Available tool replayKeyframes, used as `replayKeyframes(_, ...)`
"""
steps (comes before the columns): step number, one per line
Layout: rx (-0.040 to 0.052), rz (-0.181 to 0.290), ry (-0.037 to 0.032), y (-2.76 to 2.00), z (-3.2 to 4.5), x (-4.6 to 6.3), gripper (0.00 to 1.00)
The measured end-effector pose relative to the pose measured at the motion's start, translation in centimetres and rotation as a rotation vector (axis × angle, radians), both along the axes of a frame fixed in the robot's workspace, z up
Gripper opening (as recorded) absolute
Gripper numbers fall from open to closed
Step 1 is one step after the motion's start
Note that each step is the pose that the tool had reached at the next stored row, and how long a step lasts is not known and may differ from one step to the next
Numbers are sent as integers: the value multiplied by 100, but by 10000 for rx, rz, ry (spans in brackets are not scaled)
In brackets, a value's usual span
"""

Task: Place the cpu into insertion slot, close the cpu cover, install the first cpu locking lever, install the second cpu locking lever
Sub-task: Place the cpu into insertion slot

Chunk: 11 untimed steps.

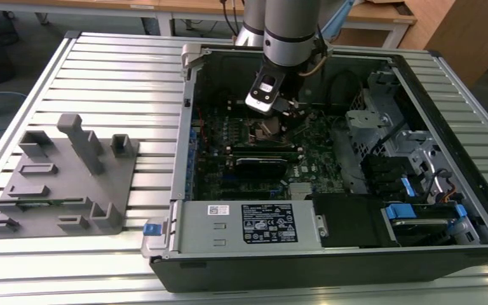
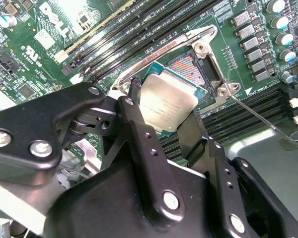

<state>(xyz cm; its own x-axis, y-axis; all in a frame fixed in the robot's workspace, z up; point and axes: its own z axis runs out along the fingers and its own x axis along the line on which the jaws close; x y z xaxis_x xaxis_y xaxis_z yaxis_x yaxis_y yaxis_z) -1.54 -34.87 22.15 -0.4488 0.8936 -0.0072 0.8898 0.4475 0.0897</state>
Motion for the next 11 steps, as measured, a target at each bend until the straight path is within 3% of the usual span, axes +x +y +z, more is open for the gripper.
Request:
replayKeyframes(8, 4, -50, -3, 0, 44, 0, 54)
replayKeyframes(11, 3, -482, -2, -1, 43, 0, 54)
